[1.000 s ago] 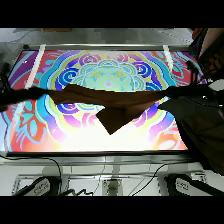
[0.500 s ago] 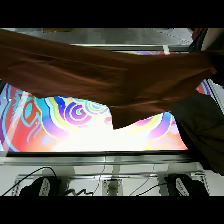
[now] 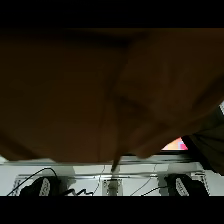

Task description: Fold the clothes and pants, and hang the long-sleeved shirts on hangers.

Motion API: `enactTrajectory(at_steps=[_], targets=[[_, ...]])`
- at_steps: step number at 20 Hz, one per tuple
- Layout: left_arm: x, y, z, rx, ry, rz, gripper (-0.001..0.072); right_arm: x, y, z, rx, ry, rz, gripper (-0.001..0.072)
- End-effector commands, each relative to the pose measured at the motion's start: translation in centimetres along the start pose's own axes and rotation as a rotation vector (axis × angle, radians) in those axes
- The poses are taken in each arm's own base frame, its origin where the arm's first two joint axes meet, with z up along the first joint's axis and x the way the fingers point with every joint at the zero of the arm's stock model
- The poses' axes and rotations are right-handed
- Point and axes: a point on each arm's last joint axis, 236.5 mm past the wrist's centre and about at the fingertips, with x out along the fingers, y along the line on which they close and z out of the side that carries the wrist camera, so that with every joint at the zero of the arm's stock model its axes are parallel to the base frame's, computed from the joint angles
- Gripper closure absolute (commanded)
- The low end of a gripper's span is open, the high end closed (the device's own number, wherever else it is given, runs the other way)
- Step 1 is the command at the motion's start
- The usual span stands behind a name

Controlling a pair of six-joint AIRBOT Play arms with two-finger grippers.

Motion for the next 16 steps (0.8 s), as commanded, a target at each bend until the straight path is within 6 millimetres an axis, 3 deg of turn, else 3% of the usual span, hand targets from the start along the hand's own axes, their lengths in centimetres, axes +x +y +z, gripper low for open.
enactTrajectory(at_steps=[1,5,7,9,11,12,14,16], targets=[[4.9,-5.8,-14.1,-0.071,0.371,-0.282,0.0696,7.6,-5.0,-9.1,0.232,0.298,0.021,0.0699],[9.1,-14.5,-31.0,-0.209,0.692,-0.504,0.0695,16.9,-10.7,-22.4,0.456,0.589,0.042,0.0699],[9.7,-18.2,-38.0,-0.245,0.800,-0.546,0.0695,20.7,-11.5,-29.3,0.532,0.698,0.049,0.0698],[9.0,-22.2,-44.0,-0.268,0.904,-0.596,0.0695,24.0,-11.6,-35.8,0.586,0.777,0.044,0.0698],[8.8,-23.8,-47.0,-0.268,0.940,-0.595,0.0695,26.1,-11.8,-40.1,0.611,0.806,0.023,0.0698],[9.4,-23.6,-47.6,-0.262,0.932,-0.567,0.0696,26.7,-12.1,-41.1,0.616,0.803,0.008,0.0698],[10.7,-22.1,-47.6,-0.248,0.892,-0.500,0.0695,27.4,-13.2,-41.5,0.598,0.776,-0.029,0.0698],[10.7,-21.2,-47.2,-0.253,0.892,-0.493,0.0695,26.8,-14.1,-41.5,0.559,0.791,-0.048,0.0699]])
